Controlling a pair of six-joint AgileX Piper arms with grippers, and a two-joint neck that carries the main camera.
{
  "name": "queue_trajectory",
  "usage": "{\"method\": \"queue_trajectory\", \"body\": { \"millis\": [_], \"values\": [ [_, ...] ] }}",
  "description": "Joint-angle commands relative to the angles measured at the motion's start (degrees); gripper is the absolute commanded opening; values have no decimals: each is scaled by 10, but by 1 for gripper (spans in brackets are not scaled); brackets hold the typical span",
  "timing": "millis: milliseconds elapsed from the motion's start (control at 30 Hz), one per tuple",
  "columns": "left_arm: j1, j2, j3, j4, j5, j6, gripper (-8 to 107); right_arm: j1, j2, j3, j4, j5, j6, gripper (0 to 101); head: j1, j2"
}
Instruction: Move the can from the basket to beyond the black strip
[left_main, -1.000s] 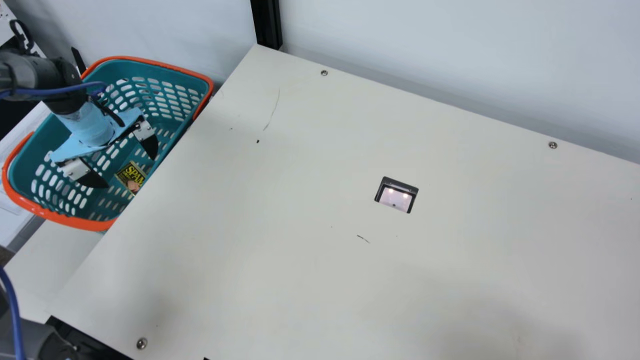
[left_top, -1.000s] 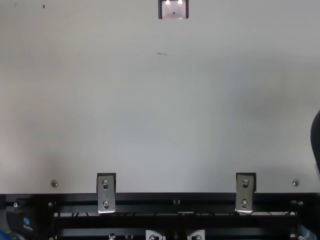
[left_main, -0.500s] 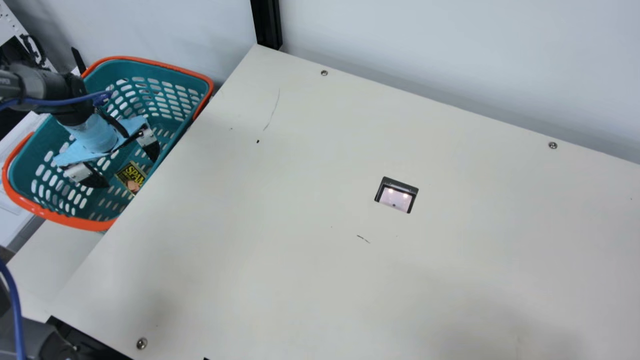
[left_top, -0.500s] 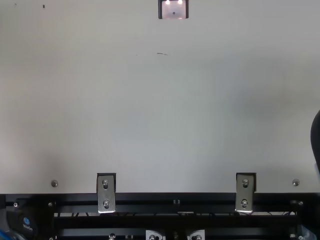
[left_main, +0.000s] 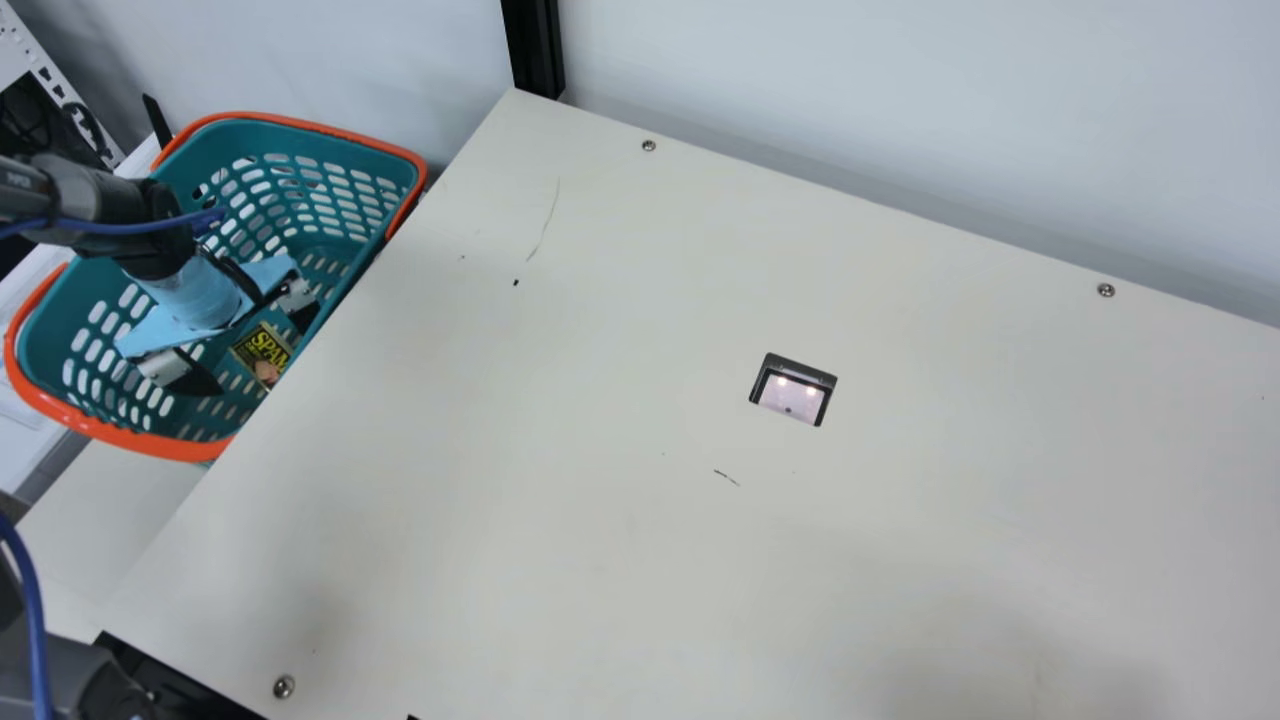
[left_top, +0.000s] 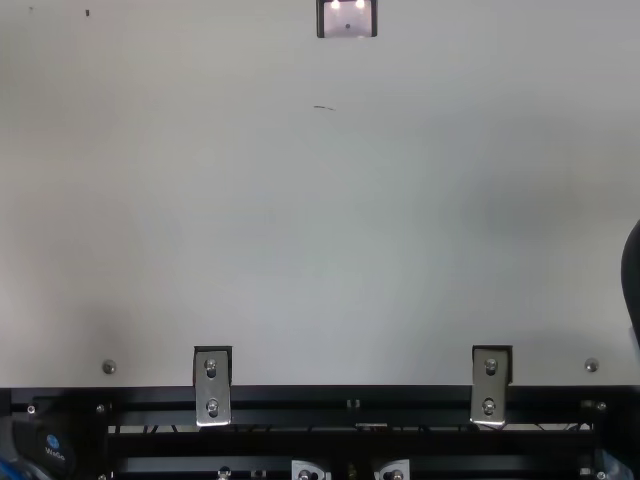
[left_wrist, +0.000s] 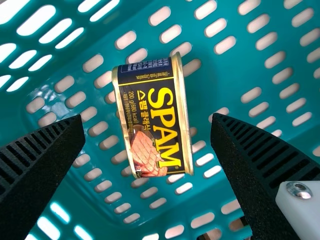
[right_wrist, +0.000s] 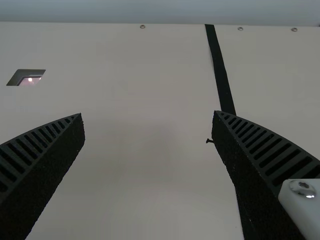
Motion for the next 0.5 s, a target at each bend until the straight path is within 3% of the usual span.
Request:
{"method": "queue_trajectory", "body": {
  "millis": [0, 467],
  "values": [
    [1, 3, 1, 0, -8, -2, 90, 0, 0, 0, 0, 0, 0, 101, -15, 7],
    [2, 25, -6, -24, -26, 0, 90, 0, 0, 0, 0, 0, 0, 101, -15, 7]
  ]
}}
